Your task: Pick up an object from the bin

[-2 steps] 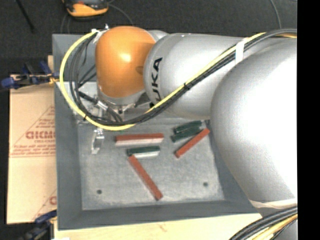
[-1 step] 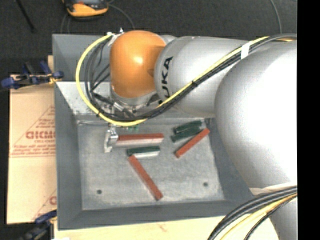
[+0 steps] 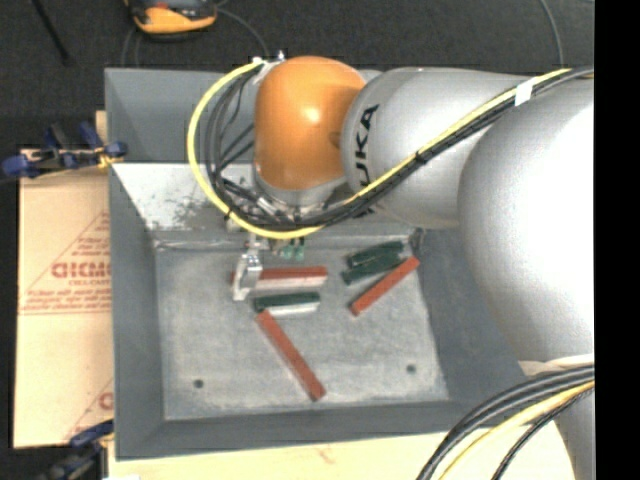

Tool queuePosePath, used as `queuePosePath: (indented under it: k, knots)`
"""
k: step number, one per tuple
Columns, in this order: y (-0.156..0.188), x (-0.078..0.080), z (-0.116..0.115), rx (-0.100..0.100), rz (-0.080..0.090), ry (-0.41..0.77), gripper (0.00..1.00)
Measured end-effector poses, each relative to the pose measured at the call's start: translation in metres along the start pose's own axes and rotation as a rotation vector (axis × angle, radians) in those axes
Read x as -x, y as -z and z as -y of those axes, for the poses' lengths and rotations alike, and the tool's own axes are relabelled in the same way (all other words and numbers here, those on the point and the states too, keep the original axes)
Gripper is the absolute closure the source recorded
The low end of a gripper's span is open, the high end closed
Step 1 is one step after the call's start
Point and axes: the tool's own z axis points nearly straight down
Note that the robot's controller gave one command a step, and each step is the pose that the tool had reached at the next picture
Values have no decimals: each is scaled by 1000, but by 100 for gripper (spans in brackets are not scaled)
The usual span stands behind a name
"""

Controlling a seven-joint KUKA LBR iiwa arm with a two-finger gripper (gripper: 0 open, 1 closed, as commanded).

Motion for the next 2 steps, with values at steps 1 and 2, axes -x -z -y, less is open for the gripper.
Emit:
queuePosePath:
  k: [1, 2]
  knots:
    - [-34, 10, 7, 3, 12, -111, 0]
    - [-60, 12, 48, 1, -1, 13, 0]
